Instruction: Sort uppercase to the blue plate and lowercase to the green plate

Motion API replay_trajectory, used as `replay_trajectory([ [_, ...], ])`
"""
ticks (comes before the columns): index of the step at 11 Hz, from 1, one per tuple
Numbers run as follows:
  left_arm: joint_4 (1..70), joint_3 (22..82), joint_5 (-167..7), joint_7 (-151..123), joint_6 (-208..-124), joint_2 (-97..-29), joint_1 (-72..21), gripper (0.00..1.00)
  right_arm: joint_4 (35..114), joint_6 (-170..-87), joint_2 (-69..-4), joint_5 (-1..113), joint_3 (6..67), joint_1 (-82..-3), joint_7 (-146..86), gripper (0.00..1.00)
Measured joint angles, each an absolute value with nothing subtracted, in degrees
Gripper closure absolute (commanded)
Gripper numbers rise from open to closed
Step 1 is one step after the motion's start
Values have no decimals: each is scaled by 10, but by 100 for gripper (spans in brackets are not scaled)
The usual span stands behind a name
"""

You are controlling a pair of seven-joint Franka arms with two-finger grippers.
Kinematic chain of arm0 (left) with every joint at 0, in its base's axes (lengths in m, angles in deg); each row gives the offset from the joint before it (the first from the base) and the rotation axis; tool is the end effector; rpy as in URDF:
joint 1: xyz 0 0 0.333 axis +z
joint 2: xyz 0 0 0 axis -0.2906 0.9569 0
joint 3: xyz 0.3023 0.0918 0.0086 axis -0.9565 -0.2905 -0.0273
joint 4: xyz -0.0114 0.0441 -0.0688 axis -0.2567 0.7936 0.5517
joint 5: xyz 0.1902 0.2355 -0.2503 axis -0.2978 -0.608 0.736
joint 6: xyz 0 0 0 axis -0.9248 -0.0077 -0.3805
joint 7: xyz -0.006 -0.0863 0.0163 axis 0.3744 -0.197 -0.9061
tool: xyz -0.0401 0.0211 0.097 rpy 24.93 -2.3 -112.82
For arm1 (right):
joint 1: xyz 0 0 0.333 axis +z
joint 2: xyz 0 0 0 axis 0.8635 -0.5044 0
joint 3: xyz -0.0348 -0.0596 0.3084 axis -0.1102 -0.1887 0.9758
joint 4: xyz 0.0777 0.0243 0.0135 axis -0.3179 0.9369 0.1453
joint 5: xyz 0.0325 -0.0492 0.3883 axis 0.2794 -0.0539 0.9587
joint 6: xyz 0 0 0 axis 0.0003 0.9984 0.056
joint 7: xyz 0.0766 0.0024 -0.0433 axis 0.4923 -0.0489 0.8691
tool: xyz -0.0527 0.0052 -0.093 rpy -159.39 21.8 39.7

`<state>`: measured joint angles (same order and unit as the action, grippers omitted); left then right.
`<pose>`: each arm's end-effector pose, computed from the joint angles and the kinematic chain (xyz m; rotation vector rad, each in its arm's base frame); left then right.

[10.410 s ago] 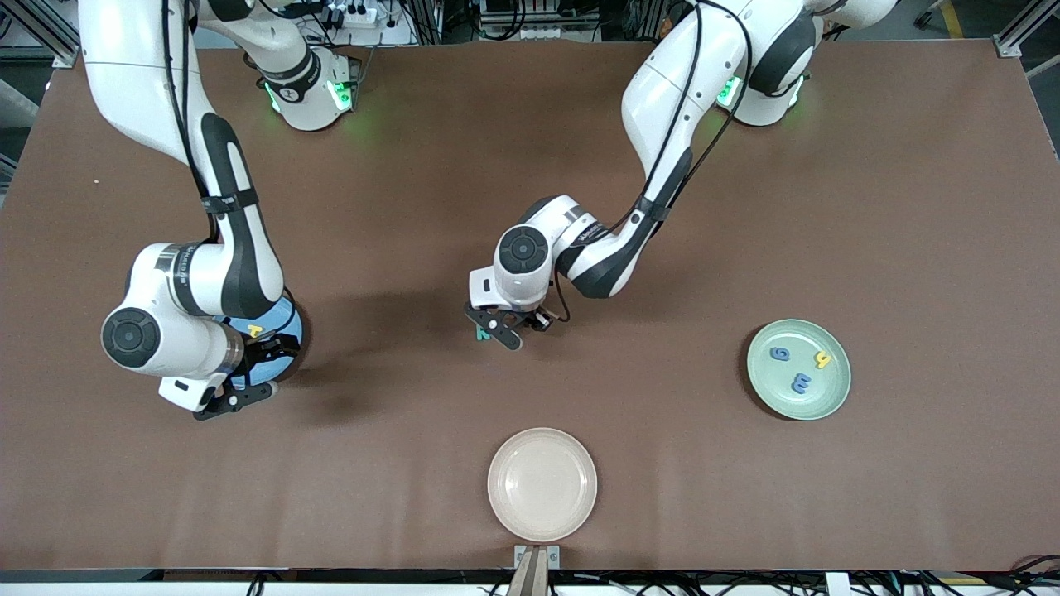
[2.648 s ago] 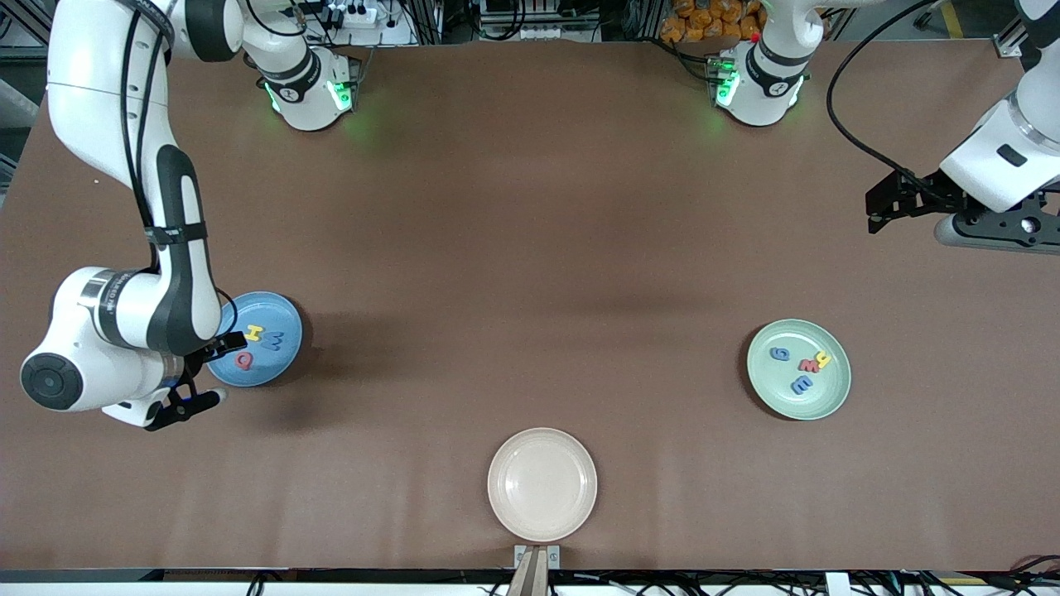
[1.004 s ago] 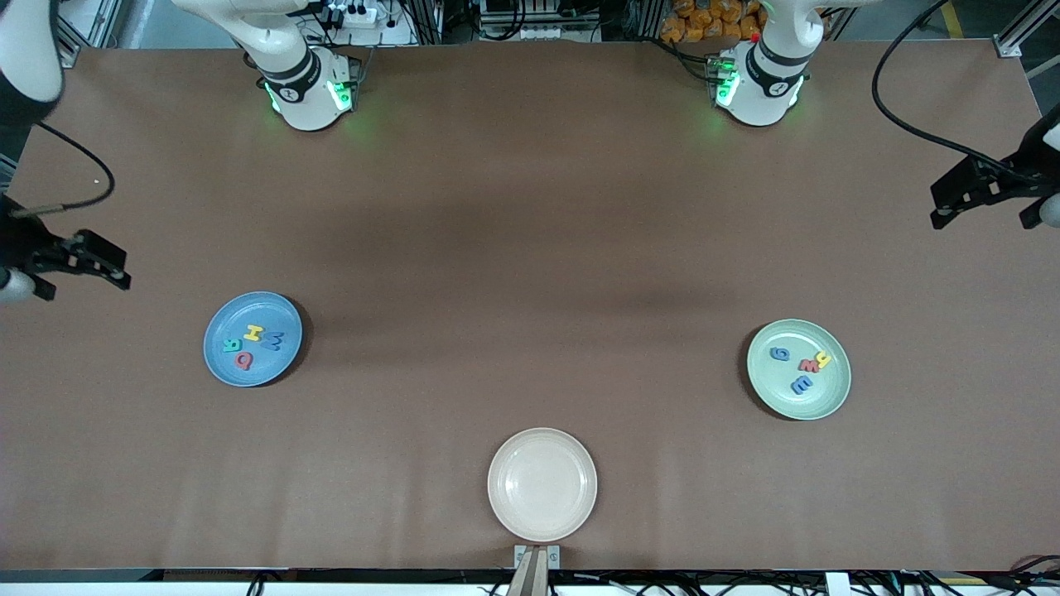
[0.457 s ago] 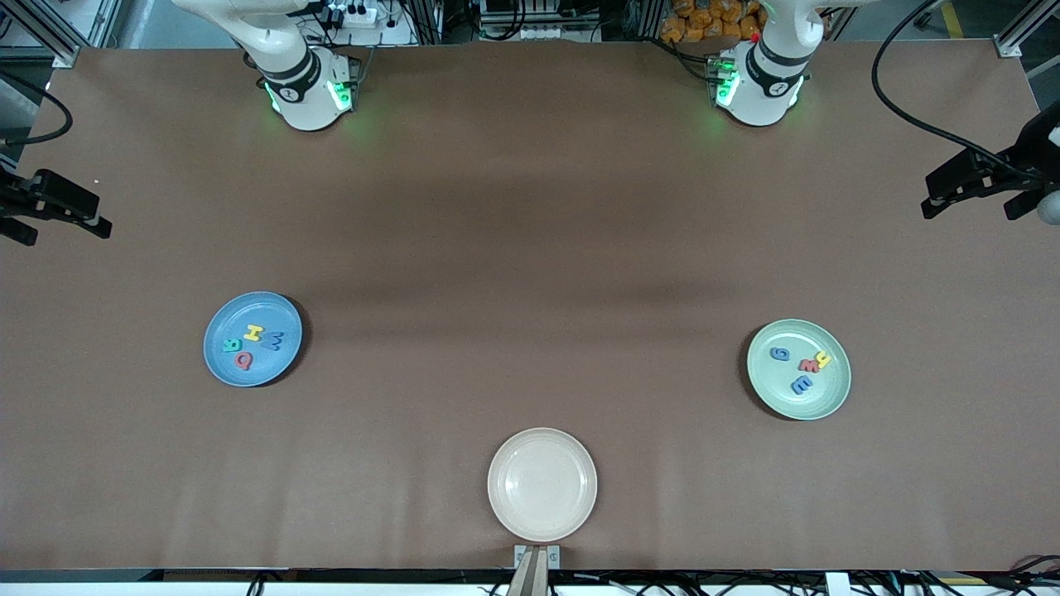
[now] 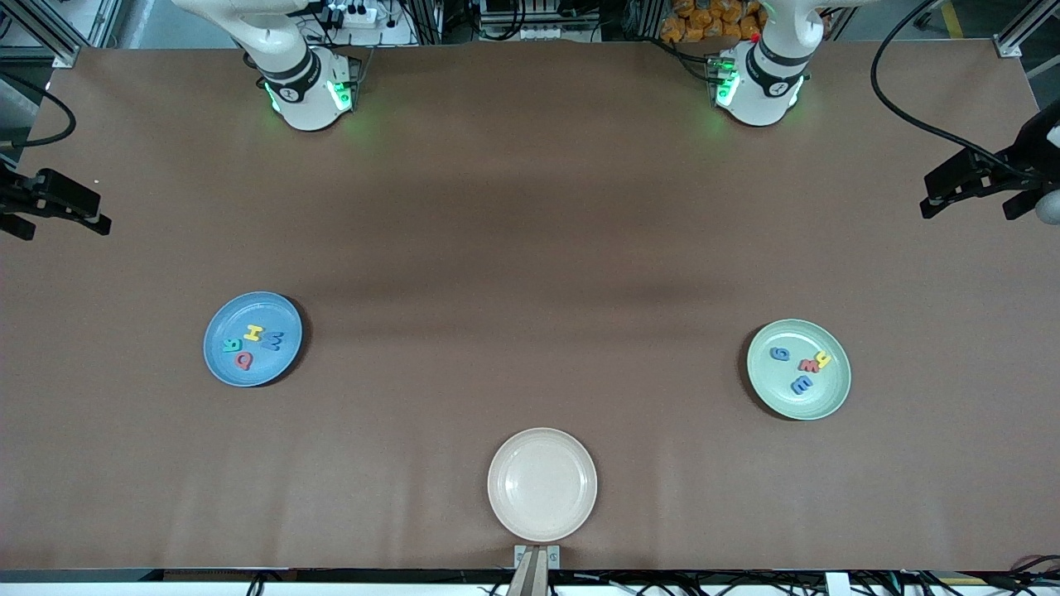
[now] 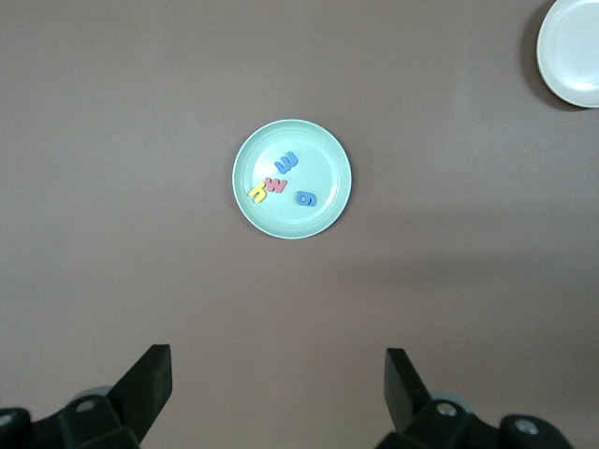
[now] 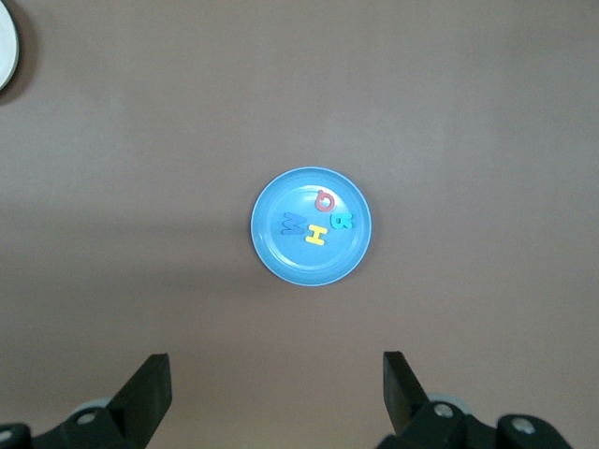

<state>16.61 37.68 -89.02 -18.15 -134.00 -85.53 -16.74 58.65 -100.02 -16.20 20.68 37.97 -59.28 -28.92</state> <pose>0.5605 -0.0377 0.6670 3.1396 -0.0451 0.0513 0.5681 -0.0285 0.6463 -3.1226 -0.0755 -0.0219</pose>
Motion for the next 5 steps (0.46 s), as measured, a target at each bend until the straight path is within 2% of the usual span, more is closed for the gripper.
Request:
replay_trajectory([
  [5, 166, 377, -890, -182, -1339, -855, -168, 0, 587, -1001, -160, 202, 382, -593, -289, 0],
])
